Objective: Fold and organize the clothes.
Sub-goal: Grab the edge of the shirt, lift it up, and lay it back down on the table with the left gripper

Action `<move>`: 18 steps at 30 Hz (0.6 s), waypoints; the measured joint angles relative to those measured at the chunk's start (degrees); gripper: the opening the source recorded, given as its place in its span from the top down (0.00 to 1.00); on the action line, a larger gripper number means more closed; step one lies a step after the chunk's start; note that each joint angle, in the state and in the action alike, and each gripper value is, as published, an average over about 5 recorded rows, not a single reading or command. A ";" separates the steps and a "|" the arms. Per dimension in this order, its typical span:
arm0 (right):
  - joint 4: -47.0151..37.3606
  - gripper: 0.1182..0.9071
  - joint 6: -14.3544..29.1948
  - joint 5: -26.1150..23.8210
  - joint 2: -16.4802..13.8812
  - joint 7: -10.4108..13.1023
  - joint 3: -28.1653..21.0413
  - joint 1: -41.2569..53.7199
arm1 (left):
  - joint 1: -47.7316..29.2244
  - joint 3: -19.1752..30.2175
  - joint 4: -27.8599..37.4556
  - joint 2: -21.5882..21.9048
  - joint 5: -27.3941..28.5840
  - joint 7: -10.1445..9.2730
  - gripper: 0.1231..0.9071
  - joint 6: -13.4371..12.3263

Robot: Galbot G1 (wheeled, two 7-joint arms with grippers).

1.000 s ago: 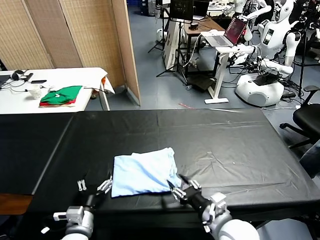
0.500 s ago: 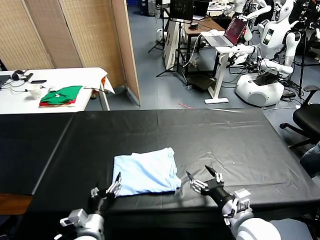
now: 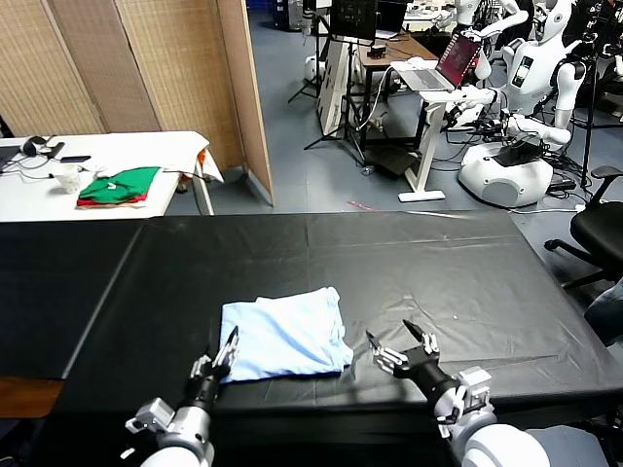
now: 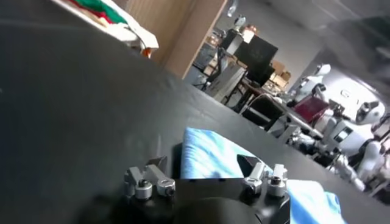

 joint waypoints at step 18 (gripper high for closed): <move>-0.35 0.00 0.96 -2.97 1.44 0.07 0.36 -1.64 | -0.72 -2.47 -5.71 6.41 10.66 -3.49 0.94 10.43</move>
